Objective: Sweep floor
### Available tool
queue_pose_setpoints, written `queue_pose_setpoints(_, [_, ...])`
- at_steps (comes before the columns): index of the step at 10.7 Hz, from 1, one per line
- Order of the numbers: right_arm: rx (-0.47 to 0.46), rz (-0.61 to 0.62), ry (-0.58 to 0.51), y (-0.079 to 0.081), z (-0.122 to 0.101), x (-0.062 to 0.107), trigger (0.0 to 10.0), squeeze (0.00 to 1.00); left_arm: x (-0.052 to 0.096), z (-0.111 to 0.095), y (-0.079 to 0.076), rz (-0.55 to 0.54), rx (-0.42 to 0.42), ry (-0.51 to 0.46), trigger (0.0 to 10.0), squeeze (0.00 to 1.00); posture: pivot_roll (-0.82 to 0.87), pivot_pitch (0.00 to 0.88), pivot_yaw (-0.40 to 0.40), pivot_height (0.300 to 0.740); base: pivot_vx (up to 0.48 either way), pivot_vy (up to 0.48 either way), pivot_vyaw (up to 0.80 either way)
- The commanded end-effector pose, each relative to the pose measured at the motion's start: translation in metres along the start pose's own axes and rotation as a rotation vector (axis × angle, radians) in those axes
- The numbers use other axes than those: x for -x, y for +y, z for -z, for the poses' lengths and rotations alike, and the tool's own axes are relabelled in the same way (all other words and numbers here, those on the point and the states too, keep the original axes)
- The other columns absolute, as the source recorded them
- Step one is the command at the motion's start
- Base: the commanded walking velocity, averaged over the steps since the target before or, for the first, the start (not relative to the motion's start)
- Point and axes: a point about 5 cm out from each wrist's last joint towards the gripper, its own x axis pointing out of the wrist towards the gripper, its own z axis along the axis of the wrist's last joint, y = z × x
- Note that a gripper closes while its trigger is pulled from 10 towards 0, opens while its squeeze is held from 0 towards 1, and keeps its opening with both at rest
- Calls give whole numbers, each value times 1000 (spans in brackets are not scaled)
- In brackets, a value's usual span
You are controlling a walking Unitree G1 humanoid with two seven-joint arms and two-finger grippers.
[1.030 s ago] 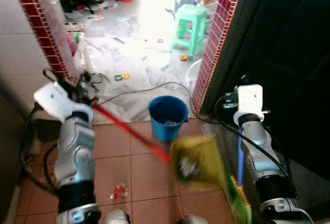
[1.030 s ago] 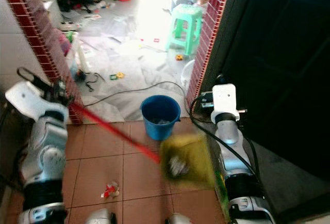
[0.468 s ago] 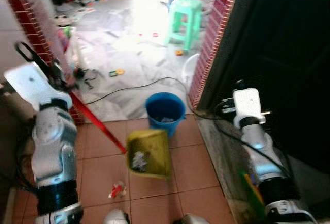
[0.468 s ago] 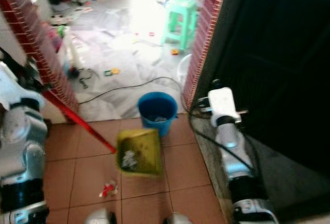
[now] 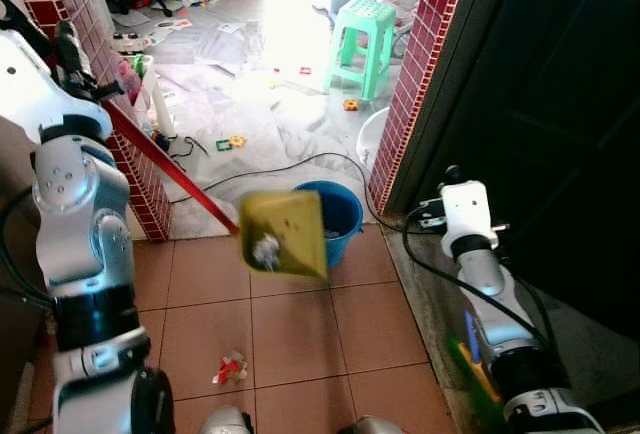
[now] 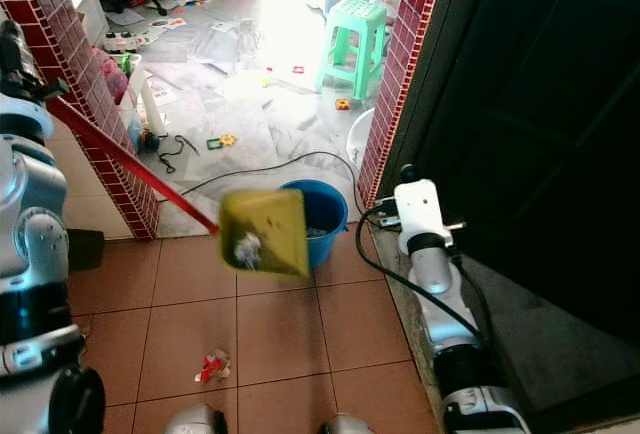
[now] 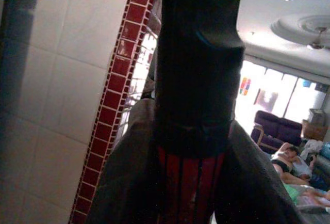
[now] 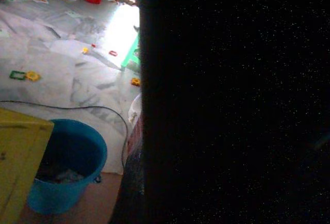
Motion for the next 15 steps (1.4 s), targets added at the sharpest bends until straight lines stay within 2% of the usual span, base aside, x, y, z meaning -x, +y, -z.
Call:
queue_pose_setpoints(1, [-7,9,-32,0,-6,-1,10000,0,-8,-16,-6,22,20,-73,10000,0,-43,0,-8,740,266,0,0])
queue_pose_setpoints(4, [-109,-17,-124,6,-27,-4,10000,0,-15,-15,-9,40,11,-86,10000,0,-54,0,-2,740,375,0,0])
queue_pose_setpoints(15, [-111,-50,-117,8,-26,-4,10000,0,-20,-13,-12,40,20,-115,10000,0,-60,0,-10,740,403,0,0])
